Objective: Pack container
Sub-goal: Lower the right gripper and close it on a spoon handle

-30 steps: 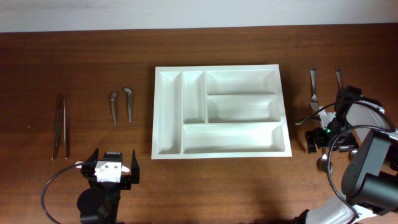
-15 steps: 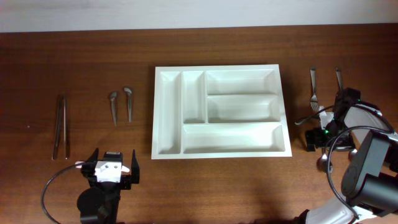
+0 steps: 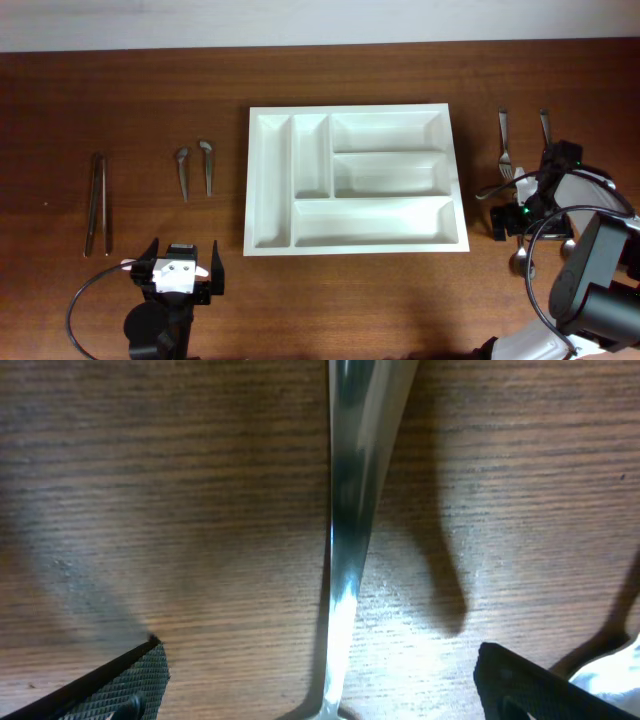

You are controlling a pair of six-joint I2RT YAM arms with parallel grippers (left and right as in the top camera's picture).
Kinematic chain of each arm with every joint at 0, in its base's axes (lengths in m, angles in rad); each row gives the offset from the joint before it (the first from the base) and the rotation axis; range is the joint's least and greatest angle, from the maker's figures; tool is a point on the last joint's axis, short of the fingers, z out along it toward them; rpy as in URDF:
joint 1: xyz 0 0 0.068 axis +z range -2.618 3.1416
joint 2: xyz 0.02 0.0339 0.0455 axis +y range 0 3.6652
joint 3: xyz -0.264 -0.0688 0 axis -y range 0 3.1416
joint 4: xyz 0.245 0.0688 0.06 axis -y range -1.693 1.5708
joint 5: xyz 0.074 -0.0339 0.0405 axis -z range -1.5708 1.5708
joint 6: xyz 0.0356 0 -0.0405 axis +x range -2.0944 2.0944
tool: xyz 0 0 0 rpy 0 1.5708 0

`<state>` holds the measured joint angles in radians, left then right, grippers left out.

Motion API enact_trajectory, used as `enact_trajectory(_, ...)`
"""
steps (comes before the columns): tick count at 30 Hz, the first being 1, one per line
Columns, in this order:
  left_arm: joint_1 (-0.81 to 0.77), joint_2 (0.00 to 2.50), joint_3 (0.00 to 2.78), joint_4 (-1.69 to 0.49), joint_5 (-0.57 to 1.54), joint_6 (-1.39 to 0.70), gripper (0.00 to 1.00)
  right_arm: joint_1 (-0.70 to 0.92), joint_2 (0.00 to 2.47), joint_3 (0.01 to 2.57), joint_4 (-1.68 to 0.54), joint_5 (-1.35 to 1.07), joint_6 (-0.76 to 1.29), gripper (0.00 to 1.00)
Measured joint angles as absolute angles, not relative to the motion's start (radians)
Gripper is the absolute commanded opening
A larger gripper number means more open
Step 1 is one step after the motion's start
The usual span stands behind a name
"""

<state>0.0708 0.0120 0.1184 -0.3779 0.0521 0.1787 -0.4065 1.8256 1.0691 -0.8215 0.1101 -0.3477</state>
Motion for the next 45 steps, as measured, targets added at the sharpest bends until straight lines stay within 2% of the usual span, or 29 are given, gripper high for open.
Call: enact_trajectory(45, 0.071, 0.012, 0.118, -0.378, 0.052, 0.179, 0.99, -0.434, 1.846, 1.072, -0.799, 0.006, -0.347, 0.98)
